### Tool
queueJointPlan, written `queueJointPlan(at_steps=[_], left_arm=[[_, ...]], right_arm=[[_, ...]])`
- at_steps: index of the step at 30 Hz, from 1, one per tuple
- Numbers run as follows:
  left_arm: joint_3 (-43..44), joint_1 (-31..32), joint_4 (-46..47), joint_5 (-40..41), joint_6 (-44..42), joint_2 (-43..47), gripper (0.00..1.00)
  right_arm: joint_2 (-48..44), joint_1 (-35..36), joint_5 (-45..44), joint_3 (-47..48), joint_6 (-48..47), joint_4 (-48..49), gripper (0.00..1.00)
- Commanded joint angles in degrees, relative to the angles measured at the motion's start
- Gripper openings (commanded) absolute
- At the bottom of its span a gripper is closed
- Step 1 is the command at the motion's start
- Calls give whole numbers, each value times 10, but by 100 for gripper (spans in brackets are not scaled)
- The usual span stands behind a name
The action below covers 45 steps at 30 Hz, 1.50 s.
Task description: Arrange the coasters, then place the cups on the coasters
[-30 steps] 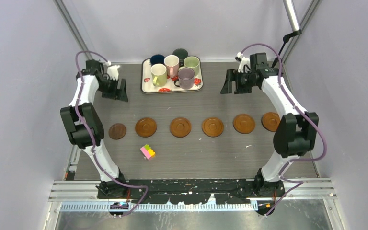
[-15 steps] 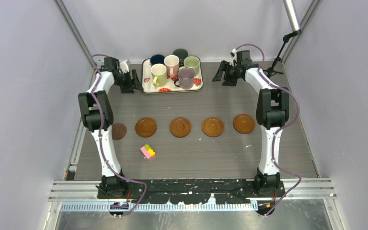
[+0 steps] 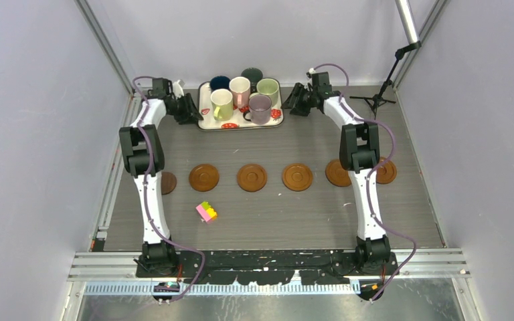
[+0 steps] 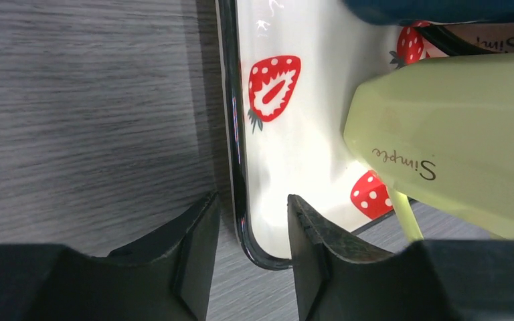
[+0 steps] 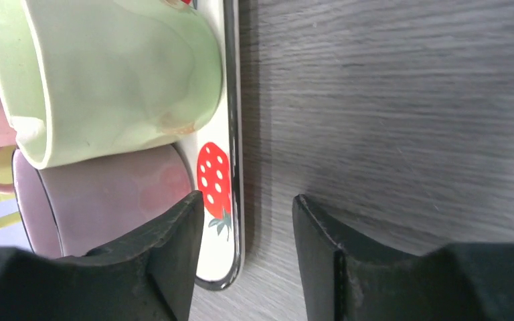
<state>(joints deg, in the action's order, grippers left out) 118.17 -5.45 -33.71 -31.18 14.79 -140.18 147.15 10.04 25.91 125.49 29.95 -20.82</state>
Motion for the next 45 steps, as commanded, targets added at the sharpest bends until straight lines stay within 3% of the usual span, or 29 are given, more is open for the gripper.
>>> queueJointPlan(at_steps=[1, 7, 18, 29, 37, 42, 45], left_arm=[[19, 5, 5, -11, 10, -24, 42], [-19, 20, 9, -23, 2, -9, 30], [-85, 40, 1, -38, -33, 32, 8], [-199, 72, 13, -49, -43, 101, 0], [-224, 80, 22, -48, -42, 115, 2], [-199, 77, 3, -20, -48, 116, 16], [-182, 66, -2, -15, -42, 130, 34]], right_arm=[[21, 12, 10, 49, 29, 25, 53], [21, 13, 17, 22, 42, 30, 34], [-56, 12, 23, -126, 28, 59, 1], [-171, -8, -15, -312, 0, 65, 0], [-184, -32, -17, -323, -8, 44, 2], [-201, -34, -23, -333, -16, 34, 25], [-215, -41, -28, -323, -20, 23, 36]])
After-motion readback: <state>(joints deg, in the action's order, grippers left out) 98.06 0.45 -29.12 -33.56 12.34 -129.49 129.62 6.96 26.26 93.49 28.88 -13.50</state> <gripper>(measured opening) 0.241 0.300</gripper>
